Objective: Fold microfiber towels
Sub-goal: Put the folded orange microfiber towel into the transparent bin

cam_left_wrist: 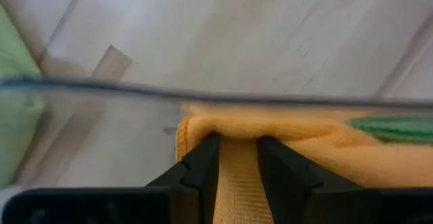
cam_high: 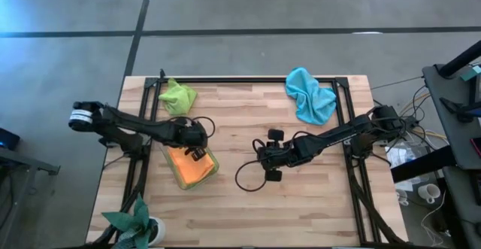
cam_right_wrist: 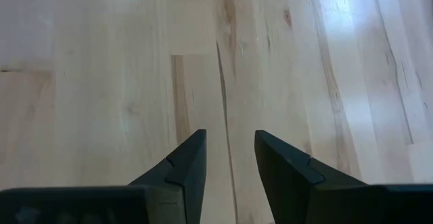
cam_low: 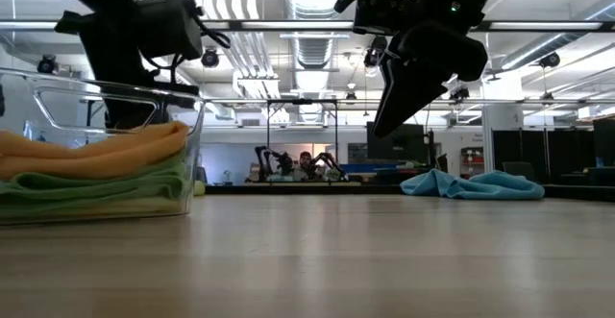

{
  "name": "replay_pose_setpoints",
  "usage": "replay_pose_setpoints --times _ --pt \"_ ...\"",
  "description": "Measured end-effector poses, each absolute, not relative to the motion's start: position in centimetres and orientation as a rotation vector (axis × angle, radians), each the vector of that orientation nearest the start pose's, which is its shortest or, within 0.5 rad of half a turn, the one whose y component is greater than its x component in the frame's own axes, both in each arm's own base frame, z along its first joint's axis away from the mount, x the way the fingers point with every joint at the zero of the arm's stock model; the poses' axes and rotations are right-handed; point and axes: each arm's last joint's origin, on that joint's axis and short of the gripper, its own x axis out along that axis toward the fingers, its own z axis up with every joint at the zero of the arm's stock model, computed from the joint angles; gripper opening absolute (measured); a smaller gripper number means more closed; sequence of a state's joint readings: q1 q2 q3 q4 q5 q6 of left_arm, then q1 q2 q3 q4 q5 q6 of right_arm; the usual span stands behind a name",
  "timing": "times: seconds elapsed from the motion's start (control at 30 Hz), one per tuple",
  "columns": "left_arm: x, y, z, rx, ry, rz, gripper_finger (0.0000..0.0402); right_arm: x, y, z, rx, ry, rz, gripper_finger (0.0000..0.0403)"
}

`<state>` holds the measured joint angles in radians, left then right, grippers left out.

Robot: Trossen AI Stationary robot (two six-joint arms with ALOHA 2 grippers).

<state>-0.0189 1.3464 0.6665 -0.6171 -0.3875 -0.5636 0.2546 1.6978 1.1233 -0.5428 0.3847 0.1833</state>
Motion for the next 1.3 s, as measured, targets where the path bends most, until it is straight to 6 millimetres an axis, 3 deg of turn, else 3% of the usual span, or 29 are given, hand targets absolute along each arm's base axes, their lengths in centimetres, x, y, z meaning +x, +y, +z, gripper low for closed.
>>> replay_pose_setpoints --times 0.13,0.23,0.37,0.47,0.7,1.03,1.17,1.3 --pt "21.3 0.7 17.7 -0.215 1.13 0.658 0.0088 32.3 7.0 20.1 -0.19 1.062 -0.223 0.0123" --pt "20.7 0.7 19.5 -0.229 1.086 0.65 0.0088 32.1 6.1 21.4 -0.203 1.067 -0.276 0.0125" --pt "19.5 0.6 22.0 -0.267 0.969 0.62 0.0098 31.3 3.8 23.5 -0.215 1.075 -0.376 0.0143" --pt "18.6 -0.2 23.0 -0.295 0.887 0.506 0.0107 30.8 2.0 24.3 -0.174 1.071 -0.417 0.0161" --pt "18.6 -3.1 20.7 -0.395 0.804 0.327 0.0109 30.9 1.0 24.0 -0.176 1.081 -0.392 0.0171" --pt "23.7 -6.6 17.2 -0.359 0.89 0.306 0.0109 31.0 1.0 24.1 -0.17 1.072 -0.396 0.0171" --pt "24.9 -7.1 16.9 -0.341 0.904 0.287 0.0109 30.9 0.8 24.0 -0.162 1.083 -0.405 0.0171" --pt "24.8 -7.0 17.8 -0.286 0.918 0.277 0.0109 30.3 0.4 23.9 -0.151 1.139 -0.432 0.0171"
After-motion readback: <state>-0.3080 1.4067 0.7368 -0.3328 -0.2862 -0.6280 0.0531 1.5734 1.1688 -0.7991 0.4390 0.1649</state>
